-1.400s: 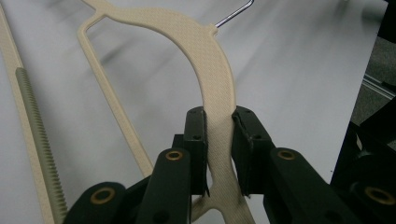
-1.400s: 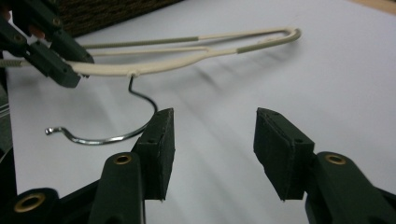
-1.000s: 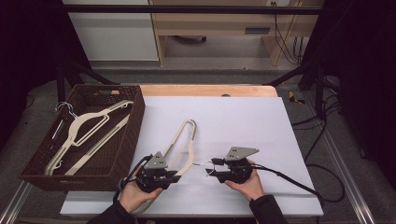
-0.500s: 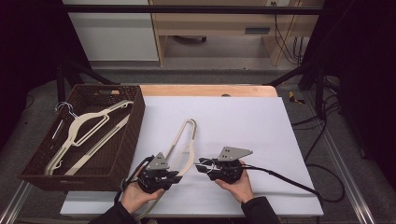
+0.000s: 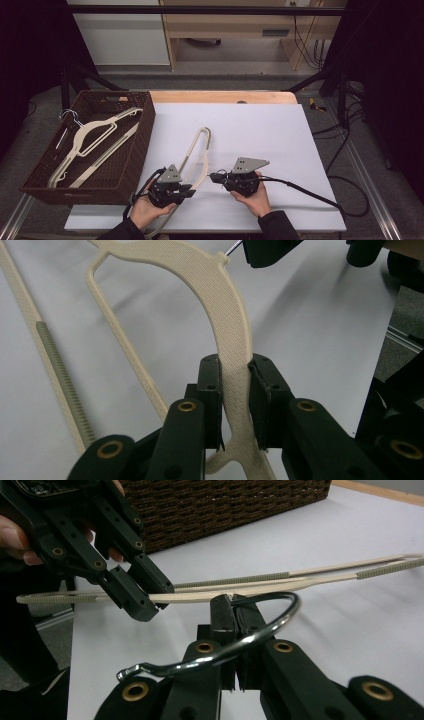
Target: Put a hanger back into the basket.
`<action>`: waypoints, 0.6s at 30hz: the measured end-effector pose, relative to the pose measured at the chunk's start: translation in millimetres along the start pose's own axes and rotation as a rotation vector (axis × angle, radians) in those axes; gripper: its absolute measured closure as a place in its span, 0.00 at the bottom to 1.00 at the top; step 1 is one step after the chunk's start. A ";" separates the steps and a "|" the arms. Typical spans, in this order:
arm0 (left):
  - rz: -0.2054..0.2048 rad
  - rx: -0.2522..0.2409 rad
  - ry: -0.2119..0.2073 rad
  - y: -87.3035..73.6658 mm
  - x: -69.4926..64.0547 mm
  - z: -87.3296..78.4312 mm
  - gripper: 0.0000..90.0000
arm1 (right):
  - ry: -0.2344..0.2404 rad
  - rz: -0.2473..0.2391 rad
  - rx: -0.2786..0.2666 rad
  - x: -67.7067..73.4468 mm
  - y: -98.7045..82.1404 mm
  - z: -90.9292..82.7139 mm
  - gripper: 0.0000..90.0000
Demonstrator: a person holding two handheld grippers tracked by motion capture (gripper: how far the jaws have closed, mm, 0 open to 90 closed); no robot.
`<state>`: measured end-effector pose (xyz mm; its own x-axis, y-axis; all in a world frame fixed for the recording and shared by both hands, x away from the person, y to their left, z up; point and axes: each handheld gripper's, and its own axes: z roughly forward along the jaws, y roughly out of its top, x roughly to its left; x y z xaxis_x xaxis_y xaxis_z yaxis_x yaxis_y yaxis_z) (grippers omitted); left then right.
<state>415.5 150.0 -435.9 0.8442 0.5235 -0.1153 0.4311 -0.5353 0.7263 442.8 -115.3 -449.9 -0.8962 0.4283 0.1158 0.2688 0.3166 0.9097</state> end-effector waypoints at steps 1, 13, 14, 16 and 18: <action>-0.001 0.002 -0.003 -0.1 0.4 0.0 0.85 | -0.002 -0.005 -0.001 0.3 0.8 0.2 0.98; 0.006 -0.016 0.053 9.9 -3.3 -14.4 0.51 | 0.001 -0.003 -0.010 3.6 7.7 1.7 0.99; 0.010 -0.007 0.066 12.1 -4.7 -15.0 0.50 | 0.000 0.001 -0.011 3.5 8.0 1.8 0.99; 0.014 0.008 0.090 17.4 -9.2 -14.3 0.49 | 0.000 0.007 -0.010 3.0 8.8 1.7 0.99; 0.014 0.013 0.095 19.3 -11.2 -12.2 0.49 | -0.001 0.007 -0.011 3.1 9.4 1.6 0.99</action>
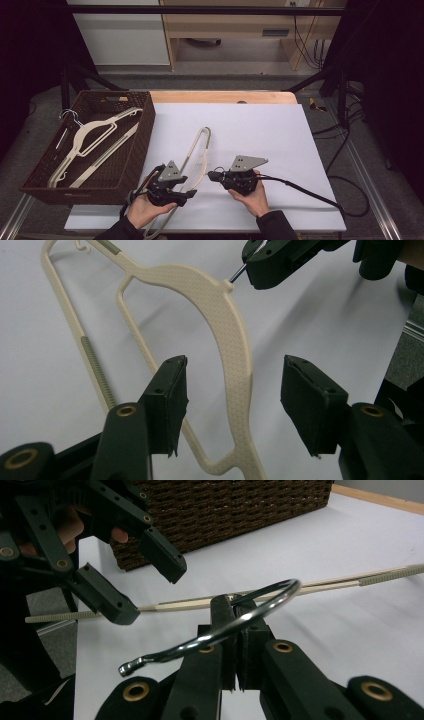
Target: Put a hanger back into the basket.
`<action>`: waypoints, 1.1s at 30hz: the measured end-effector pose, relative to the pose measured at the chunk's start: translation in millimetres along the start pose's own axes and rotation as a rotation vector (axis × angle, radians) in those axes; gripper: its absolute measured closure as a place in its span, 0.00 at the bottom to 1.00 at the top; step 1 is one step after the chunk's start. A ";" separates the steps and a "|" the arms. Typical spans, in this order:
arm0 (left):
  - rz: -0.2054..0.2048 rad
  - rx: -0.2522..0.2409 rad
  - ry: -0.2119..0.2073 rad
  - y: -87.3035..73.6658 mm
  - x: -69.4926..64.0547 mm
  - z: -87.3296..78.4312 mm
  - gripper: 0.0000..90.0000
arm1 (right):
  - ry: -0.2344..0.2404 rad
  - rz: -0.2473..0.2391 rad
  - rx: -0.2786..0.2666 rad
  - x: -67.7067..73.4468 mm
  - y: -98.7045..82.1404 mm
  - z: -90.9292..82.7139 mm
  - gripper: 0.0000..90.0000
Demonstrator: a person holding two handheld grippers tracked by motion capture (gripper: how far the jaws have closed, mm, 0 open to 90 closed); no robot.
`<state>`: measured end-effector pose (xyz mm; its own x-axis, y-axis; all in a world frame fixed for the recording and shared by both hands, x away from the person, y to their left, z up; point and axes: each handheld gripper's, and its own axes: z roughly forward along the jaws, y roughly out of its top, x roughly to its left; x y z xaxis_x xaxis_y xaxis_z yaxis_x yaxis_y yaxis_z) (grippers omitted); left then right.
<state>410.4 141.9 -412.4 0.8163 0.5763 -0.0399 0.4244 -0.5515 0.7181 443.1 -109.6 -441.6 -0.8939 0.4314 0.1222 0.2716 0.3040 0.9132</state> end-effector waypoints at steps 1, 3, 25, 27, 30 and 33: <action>0.009 0.013 0.005 1.2 -1.4 1.5 0.49 | 0.001 -0.002 -0.001 0.2 0.9 0.1 0.99; 0.028 0.045 0.027 3.3 -6.0 7.4 0.52 | -0.004 -0.011 0.003 1.5 2.7 0.3 0.99; -0.045 0.051 0.131 2.5 1.7 1.2 0.88 | -0.035 -0.054 0.046 3.8 4.8 -1.0 0.78; -0.053 0.045 0.137 2.4 5.2 -3.4 0.88 | -0.039 -0.037 0.041 1.9 3.9 -3.8 0.75; -0.070 0.034 0.153 2.2 9.8 -9.6 0.89 | -0.076 -0.001 0.029 -5.8 2.2 -16.1 0.62; -0.095 0.021 0.170 1.7 15.7 -16.0 0.90 | -0.099 0.017 0.008 -9.6 1.4 -24.2 0.58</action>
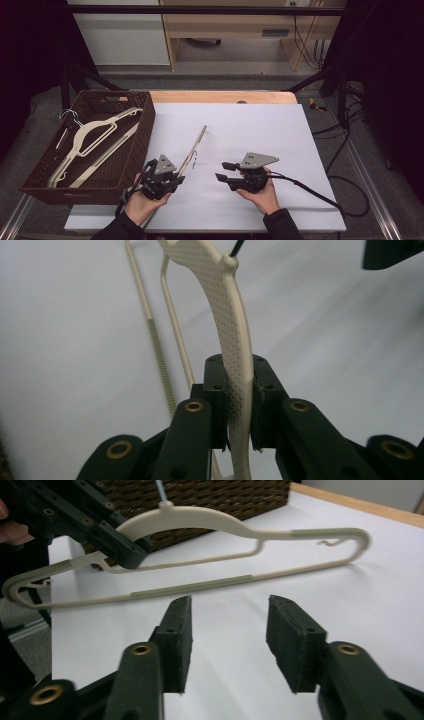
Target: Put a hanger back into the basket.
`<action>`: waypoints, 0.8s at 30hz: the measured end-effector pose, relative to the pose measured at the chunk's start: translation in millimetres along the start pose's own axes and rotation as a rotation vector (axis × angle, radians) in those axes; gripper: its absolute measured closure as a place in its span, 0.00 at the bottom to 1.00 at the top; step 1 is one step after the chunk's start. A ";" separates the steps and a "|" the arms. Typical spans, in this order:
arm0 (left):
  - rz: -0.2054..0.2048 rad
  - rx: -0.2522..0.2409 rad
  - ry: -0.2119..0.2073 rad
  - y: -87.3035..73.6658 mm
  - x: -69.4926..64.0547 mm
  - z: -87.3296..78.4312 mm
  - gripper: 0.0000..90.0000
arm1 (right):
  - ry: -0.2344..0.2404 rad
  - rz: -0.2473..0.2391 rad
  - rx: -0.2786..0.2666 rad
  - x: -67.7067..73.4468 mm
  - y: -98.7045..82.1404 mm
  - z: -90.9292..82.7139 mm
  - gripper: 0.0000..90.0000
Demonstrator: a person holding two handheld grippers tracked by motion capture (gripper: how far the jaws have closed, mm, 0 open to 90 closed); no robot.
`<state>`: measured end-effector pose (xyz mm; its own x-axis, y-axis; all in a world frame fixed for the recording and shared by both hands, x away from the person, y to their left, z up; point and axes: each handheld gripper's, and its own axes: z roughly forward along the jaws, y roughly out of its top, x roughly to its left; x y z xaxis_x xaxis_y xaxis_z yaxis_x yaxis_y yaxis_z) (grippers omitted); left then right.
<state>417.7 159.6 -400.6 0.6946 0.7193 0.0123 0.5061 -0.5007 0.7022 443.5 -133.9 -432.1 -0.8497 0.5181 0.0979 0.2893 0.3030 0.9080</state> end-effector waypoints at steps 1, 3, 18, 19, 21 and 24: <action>-0.013 -0.005 0.005 -0.2 2.0 -1.4 0.90 | -0.011 0.010 -0.001 -2.0 -0.1 -3.9 0.56; -0.036 -0.013 0.008 -0.7 6.8 -4.0 0.90 | -0.030 0.022 -0.011 -5.7 -0.7 -11.1 0.52; -0.119 -0.099 -0.052 -0.6 20.5 -21.5 0.95 | -0.143 0.083 -0.028 -25.4 -8.4 -48.5 0.29; -0.116 -0.105 -0.056 -0.3 20.4 -23.1 0.95 | -0.149 0.081 -0.029 -26.1 -8.3 -50.3 0.29; -0.123 -0.126 -0.090 1.0 20.9 -27.9 0.96 | -0.155 0.084 -0.040 -27.6 -7.6 -55.0 0.27; -0.117 -0.148 -0.118 3.1 19.9 -33.6 0.96 | -0.180 0.091 -0.053 -30.3 -7.1 -61.4 0.23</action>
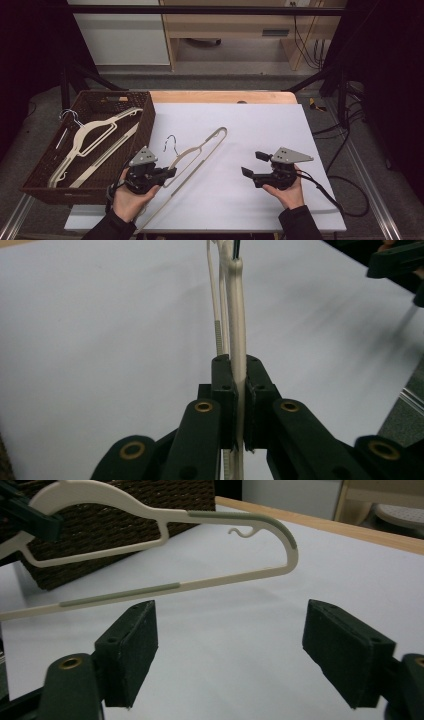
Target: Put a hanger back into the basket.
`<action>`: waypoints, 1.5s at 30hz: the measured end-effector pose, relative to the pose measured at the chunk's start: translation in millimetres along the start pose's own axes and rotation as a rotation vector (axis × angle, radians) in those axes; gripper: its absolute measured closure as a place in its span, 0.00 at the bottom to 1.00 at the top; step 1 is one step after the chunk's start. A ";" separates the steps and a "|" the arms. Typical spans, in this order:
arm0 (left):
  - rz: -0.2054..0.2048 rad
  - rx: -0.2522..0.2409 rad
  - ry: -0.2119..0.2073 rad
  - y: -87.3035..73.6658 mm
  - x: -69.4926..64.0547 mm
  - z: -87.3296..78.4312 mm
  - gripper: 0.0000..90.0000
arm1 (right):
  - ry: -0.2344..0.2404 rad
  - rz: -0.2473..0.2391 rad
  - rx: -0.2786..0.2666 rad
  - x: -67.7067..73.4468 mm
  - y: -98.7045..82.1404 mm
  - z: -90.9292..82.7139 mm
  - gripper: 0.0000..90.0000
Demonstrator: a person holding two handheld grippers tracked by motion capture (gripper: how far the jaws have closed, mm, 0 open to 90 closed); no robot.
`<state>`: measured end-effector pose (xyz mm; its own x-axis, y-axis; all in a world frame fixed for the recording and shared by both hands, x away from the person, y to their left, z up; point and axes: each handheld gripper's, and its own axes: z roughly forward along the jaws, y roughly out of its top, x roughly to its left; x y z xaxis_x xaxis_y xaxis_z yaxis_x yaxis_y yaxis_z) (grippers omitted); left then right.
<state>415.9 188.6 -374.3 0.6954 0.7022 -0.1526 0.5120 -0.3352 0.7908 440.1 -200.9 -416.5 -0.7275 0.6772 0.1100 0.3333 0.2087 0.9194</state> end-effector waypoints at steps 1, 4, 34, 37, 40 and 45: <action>0.003 -0.005 -0.005 0.9 -1.0 -1.5 0.96 | -0.008 0.003 -0.001 -1.4 -0.2 -1.3 0.22; 0.026 -0.020 -0.031 4.6 -4.9 -7.8 0.96 | -0.038 0.009 0.003 -4.9 -0.9 -4.4 0.18; 0.216 -0.121 -0.018 79.3 30.1 -110.7 0.96 | -0.100 0.025 -0.007 -14.3 -0.3 -16.9 0.12; 0.213 -0.114 -0.006 86.3 47.0 -122.1 0.96 | -0.101 0.020 -0.013 -15.0 -0.1 -17.1 0.12; 0.206 -0.117 0.015 88.5 59.5 -128.9 0.96 | -0.102 0.029 -0.011 -15.1 -0.4 -17.4 0.12; 0.195 -0.117 0.025 87.6 85.5 -139.1 0.95 | -0.103 0.029 -0.005 -15.9 -1.2 -16.9 0.12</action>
<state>450.1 306.6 -235.6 0.7622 0.6470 0.0231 0.3061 -0.3915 0.8677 441.1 -223.8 -413.0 -0.6520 0.7520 0.0970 0.3498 0.1849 0.9184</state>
